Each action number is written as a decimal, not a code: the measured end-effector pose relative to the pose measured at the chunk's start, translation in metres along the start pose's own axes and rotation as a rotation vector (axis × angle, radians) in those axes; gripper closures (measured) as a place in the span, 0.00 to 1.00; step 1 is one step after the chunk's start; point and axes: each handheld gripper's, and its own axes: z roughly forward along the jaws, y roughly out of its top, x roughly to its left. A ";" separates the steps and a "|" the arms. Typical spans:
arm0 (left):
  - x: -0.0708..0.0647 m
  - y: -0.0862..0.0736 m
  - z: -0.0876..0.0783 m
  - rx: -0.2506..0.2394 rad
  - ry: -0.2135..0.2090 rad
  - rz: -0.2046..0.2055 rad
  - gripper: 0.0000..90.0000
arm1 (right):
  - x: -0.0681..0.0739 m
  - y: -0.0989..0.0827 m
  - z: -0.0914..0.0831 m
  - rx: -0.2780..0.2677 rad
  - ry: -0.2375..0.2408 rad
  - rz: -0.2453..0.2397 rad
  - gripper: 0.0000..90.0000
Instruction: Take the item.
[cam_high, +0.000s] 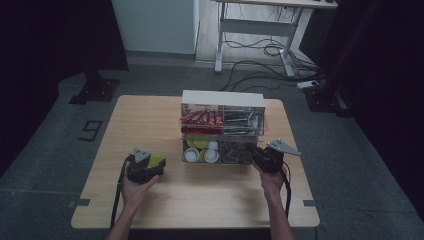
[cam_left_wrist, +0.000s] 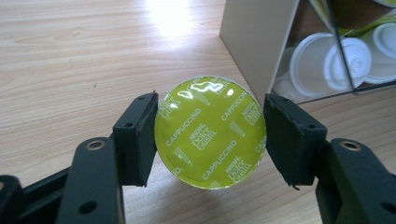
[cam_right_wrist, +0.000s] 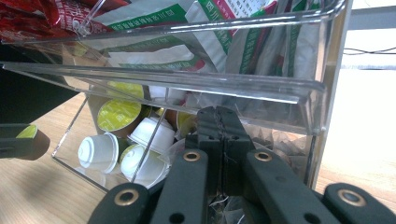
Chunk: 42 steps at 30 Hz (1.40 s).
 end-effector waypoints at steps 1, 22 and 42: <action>0.001 -0.001 0.001 0.004 0.003 0.000 0.43 | 0.000 0.000 0.000 0.000 0.001 0.000 0.98; 0.014 -0.013 0.020 0.105 0.047 -0.009 0.43 | -0.002 -0.002 0.002 0.005 0.000 0.006 0.98; 0.016 -0.011 0.005 0.060 0.043 -0.031 0.31 | -0.002 -0.003 0.003 0.010 -0.002 0.006 0.98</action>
